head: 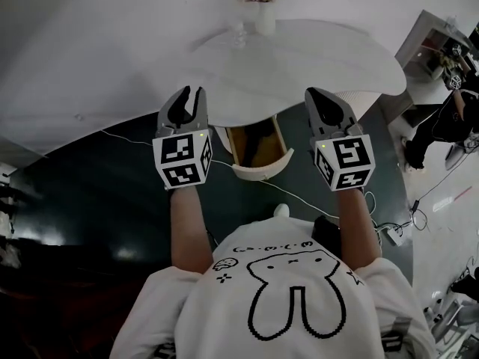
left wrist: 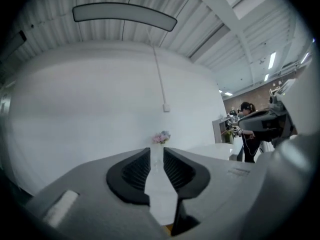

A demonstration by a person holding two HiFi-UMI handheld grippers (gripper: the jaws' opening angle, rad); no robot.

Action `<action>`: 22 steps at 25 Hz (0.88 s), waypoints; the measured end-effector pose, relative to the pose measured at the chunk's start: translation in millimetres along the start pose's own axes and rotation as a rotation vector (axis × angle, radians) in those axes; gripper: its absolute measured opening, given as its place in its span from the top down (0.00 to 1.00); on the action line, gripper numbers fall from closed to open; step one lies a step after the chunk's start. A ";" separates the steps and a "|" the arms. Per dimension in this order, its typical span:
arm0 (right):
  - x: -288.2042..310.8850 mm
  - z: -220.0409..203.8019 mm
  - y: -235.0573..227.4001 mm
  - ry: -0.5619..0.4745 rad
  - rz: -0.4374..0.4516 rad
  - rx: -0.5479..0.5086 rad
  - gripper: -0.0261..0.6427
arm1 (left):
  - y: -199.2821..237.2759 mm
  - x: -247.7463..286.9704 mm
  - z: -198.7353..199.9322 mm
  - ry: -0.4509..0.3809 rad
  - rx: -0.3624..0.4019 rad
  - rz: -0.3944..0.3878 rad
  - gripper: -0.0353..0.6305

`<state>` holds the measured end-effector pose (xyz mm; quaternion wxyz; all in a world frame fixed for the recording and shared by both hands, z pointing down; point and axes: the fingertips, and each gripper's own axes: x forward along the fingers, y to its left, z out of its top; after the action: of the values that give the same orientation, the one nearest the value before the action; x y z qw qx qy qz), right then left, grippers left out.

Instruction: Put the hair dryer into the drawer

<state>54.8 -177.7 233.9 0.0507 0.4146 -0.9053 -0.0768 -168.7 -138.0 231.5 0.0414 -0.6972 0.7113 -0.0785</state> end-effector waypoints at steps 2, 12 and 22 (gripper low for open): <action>-3.3 12.7 0.9 -0.020 -0.013 -0.001 0.97 | 6.6 -6.6 13.9 -0.041 -0.006 0.009 0.89; -10.2 29.1 2.5 -0.025 -0.042 0.022 0.97 | 6.3 -14.5 30.8 -0.089 0.027 -0.018 0.91; -2.4 54.9 -1.5 -0.083 0.034 -0.015 0.97 | 13.6 -21.9 60.6 -0.181 -0.044 0.069 0.91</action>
<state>49.0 -171.6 179.6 0.0174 0.3950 -0.9130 -0.1000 -171.4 -119.2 168.5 0.0926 -0.6773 0.7298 0.0021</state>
